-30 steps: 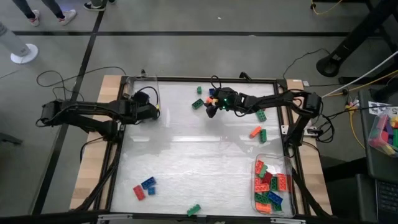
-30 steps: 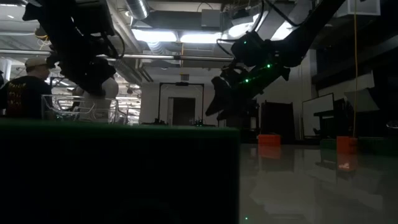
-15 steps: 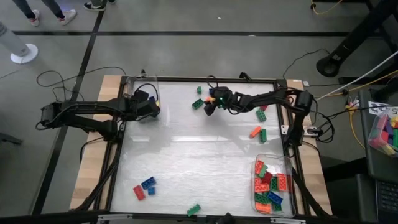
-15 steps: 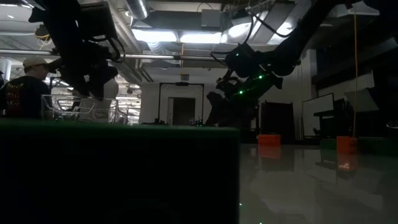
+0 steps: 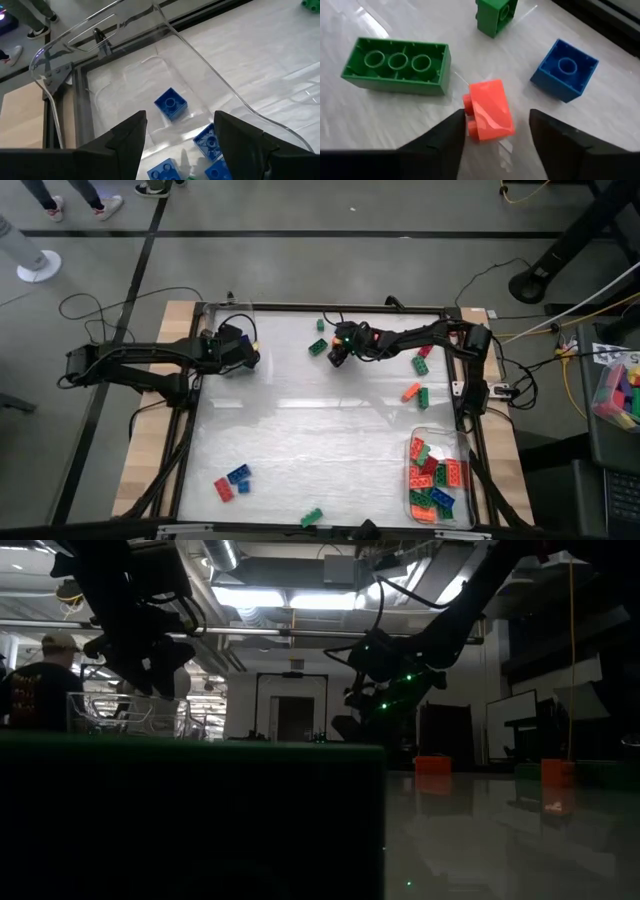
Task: Sort blocks by size
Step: Put the 4 stud orange game piece into the top transparent bin
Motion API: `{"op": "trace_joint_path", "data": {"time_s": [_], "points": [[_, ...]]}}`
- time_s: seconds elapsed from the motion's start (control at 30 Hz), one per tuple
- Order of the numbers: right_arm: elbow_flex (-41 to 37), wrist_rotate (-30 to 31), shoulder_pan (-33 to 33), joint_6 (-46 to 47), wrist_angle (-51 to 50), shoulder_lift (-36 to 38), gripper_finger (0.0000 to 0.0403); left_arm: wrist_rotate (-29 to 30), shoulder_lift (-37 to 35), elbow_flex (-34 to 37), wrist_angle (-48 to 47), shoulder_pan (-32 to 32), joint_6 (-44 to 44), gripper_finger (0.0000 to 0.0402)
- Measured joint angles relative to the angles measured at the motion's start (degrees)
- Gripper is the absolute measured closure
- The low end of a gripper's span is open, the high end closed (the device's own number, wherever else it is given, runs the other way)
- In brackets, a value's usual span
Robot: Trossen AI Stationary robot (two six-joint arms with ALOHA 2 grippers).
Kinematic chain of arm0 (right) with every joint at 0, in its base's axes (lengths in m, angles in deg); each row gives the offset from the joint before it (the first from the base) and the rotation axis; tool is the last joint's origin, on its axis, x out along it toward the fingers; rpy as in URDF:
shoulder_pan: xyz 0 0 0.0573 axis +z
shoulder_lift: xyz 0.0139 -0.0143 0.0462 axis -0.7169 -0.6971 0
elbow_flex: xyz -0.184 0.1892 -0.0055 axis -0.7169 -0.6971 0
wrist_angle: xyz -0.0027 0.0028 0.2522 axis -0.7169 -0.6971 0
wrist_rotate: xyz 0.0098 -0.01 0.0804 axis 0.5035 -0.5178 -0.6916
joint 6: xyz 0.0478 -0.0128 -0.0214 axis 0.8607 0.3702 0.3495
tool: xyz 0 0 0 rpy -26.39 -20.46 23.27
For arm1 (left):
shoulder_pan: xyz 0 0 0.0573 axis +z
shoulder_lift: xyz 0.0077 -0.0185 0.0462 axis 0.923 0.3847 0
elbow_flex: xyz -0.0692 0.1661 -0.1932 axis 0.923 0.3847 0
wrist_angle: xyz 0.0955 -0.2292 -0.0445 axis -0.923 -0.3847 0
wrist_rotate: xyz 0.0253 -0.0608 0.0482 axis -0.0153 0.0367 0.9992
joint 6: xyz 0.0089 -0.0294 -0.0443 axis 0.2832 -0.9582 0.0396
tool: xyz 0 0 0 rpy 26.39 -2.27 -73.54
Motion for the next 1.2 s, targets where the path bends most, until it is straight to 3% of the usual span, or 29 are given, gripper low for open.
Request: {"op": "trace_joint_path", "data": {"time_s": [0.27,0.5,0.67,0.97,1.2], "points": [[0.06,-1.52,0.15,-0.11,1.86,0.00,0.0308,-3.16,0.00,0.00,0.00,-0.07,-0.02,0.0180],[0.04,-8.27,1.07,1.74,1.32,1.41,0.0310,-3.66,0.00,0.00,-0.04,-0.91,0.35,0.0180],[0.04,-7.37,4.05,2.73,2.23,5.53,0.0291,-3.66,0.00,0.02,0.03,-3.66,0.35,0.0180],[0.04,-9.13,9.62,3.13,24.71,8.13,0.0308,-3.66,-1.86,0.02,4.72,-10.79,0.52,0.0180],[3.36,-9.22,11.53,3.15,29.95,7.43,0.0294,-3.63,-11.05,0.04,6.89,-17.92,0.39,0.0180]]}}
